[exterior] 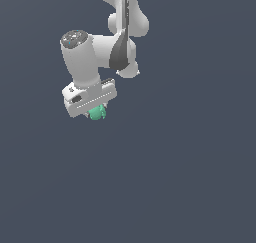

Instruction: Pick up the object and move it to a goal position.

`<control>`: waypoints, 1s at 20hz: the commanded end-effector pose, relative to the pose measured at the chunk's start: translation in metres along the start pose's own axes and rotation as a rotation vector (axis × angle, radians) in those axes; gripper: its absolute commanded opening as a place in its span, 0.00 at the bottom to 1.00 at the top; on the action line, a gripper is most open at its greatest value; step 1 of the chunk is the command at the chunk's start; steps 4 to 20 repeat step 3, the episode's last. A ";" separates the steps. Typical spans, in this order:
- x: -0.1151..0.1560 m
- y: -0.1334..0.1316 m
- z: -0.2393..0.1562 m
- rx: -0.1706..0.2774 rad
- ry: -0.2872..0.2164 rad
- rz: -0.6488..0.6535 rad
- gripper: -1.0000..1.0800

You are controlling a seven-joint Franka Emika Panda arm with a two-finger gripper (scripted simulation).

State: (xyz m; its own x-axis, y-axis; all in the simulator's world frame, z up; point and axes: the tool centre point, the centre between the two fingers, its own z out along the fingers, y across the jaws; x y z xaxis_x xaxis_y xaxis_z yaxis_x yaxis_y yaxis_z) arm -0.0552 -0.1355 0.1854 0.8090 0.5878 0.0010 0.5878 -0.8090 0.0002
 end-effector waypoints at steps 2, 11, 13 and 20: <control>0.000 0.001 -0.001 0.000 -0.001 -0.001 0.00; 0.000 0.001 -0.001 0.000 -0.001 -0.001 0.00; 0.000 0.001 -0.001 0.000 -0.001 -0.001 0.00; 0.000 0.001 -0.001 0.000 -0.001 -0.001 0.00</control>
